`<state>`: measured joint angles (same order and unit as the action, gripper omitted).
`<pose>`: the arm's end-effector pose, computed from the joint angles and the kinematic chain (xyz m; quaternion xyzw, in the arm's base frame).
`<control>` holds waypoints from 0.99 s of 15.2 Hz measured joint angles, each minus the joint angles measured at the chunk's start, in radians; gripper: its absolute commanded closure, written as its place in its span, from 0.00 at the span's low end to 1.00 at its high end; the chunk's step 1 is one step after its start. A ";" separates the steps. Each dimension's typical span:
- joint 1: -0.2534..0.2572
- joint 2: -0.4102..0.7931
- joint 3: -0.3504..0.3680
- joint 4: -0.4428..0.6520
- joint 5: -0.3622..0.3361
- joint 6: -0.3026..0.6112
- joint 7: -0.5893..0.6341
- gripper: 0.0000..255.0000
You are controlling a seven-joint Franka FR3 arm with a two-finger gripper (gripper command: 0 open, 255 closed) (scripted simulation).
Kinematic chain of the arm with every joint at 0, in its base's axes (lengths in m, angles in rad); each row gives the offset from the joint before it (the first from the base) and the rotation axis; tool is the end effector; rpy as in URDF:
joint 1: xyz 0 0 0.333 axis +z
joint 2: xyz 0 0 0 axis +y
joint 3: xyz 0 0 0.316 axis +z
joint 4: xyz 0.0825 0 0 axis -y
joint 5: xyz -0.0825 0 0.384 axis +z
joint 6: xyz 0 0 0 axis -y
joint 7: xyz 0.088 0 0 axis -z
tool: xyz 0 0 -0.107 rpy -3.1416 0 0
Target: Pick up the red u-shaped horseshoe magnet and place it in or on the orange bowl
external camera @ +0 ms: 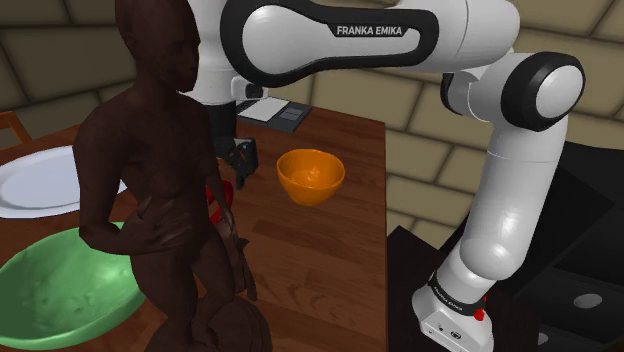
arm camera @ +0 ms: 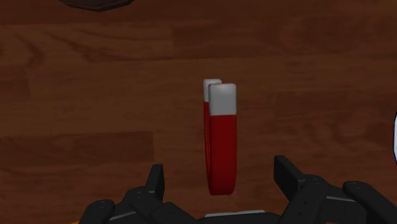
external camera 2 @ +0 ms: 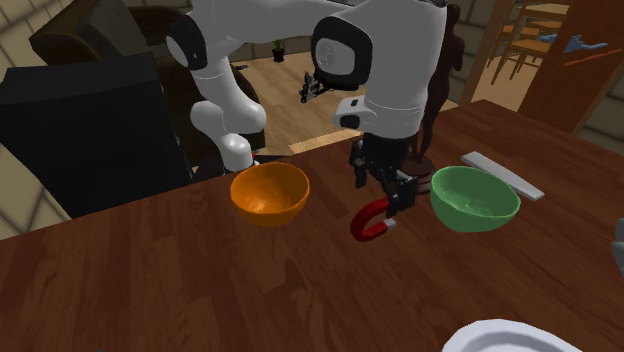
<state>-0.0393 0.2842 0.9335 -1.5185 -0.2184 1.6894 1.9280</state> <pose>0.4492 0.4256 0.5508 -0.8709 0.4915 0.0050 0.0017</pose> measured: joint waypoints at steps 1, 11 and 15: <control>0.006 0.009 -0.003 0.000 -0.007 0.006 0.012 0.00; 0.005 0.023 -0.011 -0.081 -0.022 0.095 0.033 0.00; 0.005 0.023 -0.011 -0.082 -0.022 0.096 0.033 1.00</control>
<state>-0.0338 0.3073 0.9226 -1.6006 -0.2402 1.7858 1.9612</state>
